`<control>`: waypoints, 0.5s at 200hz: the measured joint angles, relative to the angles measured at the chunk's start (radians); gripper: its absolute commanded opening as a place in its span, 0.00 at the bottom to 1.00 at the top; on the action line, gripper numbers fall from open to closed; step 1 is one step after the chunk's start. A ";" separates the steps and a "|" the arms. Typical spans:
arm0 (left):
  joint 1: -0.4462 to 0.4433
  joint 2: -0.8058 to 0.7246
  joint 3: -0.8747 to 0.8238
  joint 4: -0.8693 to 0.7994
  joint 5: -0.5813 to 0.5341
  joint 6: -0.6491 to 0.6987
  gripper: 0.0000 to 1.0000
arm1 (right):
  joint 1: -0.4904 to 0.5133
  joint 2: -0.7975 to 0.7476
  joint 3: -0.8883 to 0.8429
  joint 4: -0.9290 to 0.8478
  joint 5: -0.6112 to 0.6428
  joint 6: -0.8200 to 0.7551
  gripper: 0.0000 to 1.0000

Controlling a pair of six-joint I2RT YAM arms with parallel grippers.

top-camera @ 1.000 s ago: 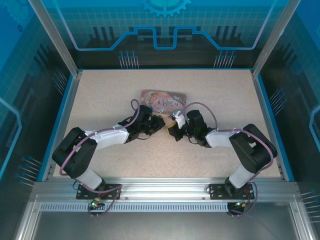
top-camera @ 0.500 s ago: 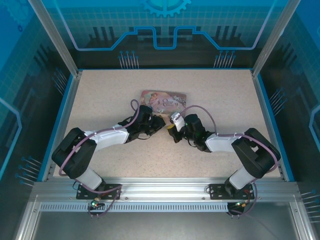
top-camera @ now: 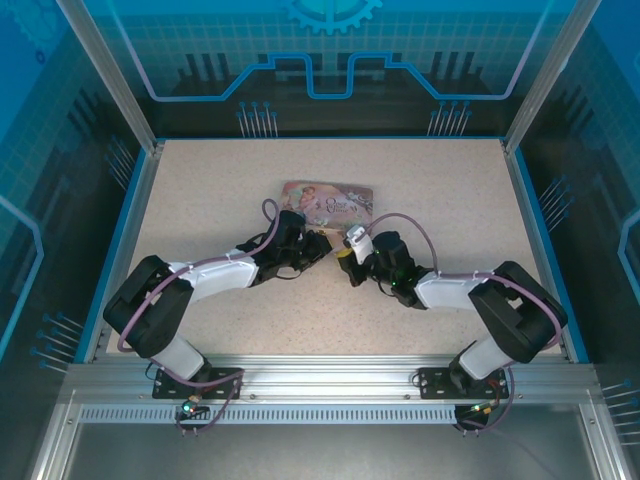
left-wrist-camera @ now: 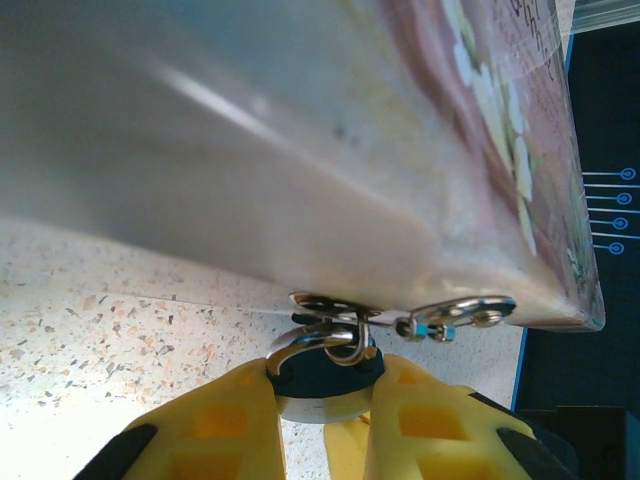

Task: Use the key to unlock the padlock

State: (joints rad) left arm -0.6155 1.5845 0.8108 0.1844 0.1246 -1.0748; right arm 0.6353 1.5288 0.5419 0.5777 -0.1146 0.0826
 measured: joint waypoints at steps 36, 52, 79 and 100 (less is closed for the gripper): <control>0.000 0.000 0.000 0.000 -0.002 -0.001 0.04 | -0.008 -0.010 0.000 0.008 -0.016 0.017 0.00; 0.000 0.000 0.000 -0.004 -0.005 -0.001 0.04 | -0.008 -0.007 0.000 0.021 -0.020 0.026 0.00; 0.000 0.000 0.000 -0.021 -0.014 -0.008 0.04 | -0.008 0.016 -0.007 0.054 -0.026 0.042 0.00; 0.000 0.000 0.000 -0.025 -0.021 -0.016 0.04 | -0.008 0.033 -0.009 0.080 -0.030 0.051 0.00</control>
State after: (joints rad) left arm -0.6155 1.5845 0.8108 0.1596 0.1036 -1.0908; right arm 0.6273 1.5620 0.5327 0.6575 -0.1448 0.1337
